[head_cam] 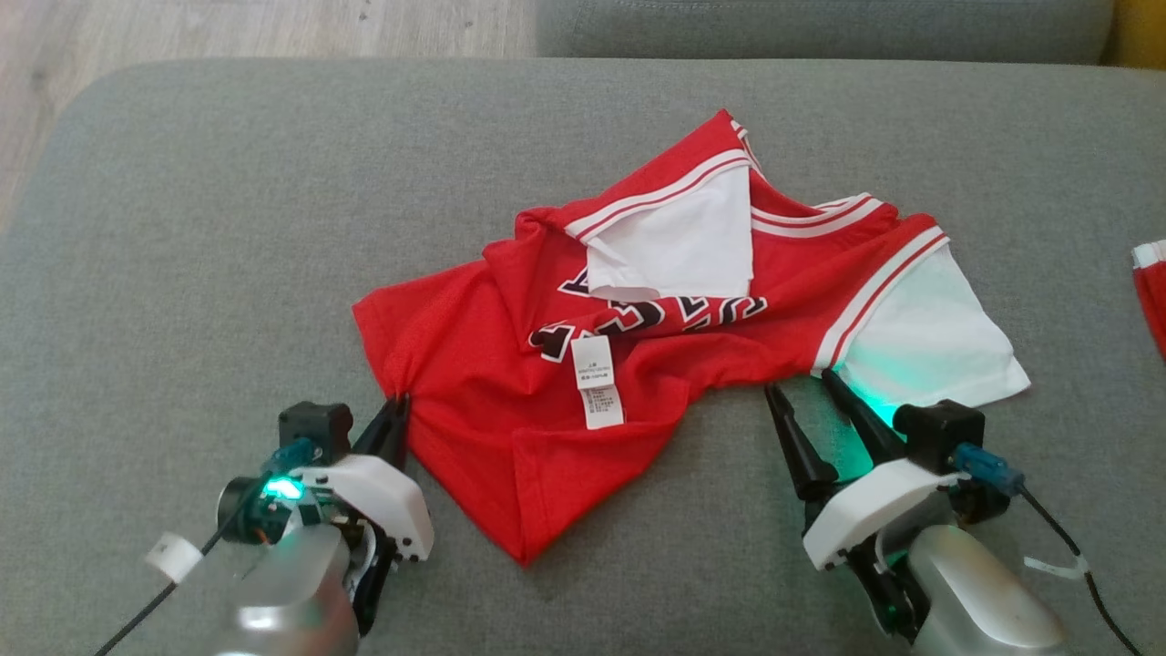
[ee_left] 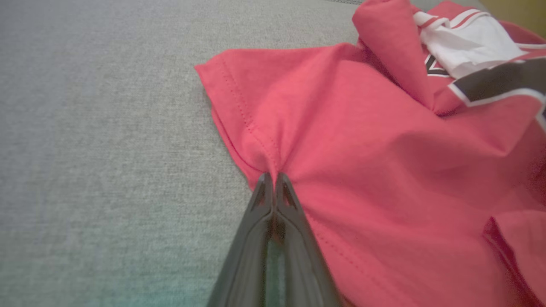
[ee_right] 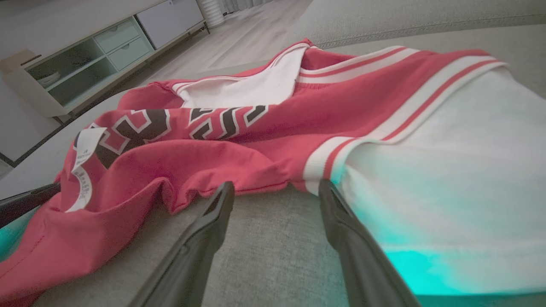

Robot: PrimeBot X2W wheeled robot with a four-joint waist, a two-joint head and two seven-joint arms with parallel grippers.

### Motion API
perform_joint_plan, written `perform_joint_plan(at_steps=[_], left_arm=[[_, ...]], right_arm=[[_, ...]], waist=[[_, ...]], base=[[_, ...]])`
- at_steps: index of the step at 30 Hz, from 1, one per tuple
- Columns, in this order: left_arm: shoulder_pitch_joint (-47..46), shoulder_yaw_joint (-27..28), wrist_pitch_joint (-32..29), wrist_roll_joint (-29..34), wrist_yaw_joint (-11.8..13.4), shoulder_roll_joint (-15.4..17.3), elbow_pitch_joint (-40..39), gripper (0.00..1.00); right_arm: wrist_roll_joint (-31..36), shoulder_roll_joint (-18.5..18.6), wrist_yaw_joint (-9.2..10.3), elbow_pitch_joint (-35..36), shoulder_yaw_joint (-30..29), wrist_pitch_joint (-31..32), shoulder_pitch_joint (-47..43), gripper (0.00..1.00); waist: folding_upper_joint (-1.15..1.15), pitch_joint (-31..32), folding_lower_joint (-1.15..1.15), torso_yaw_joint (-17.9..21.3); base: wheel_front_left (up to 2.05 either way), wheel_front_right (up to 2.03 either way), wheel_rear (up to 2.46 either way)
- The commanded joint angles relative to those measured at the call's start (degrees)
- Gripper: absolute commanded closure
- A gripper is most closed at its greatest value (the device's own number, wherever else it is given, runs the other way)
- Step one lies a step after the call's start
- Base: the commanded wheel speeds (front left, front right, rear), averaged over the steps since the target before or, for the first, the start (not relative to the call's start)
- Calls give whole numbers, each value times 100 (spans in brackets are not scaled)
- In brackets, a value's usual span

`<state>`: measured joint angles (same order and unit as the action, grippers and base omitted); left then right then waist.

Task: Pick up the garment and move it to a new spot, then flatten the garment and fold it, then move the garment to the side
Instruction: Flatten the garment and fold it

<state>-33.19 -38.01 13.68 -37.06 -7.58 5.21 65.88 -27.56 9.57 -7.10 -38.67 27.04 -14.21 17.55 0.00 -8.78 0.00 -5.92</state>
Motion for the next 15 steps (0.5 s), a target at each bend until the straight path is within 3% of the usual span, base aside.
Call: perform_joint_plan(at_steps=[1, 6, 15], left_arm=[[-25, 45, -96, 15, 17, 70, 89, 100], [-445, 174, 112, 65, 13, 282, -336, 100], [-737, 567, 130, 339, 10, 916, -2205, 100]], right_arm=[[50, -59, -39, 183, 67, -79, 156, 0], [102, -111, -39, 342, -77, -79, 110, 0], [238, -271, -39, 497, -447, -79, -196, 0]], waist=[[0, 17, 0, -5], [0, 95, 0, 2], [0, 395, 0, -6]], base=[[0, 0, 0], [0, 0, 0], [0, 0, 0]])
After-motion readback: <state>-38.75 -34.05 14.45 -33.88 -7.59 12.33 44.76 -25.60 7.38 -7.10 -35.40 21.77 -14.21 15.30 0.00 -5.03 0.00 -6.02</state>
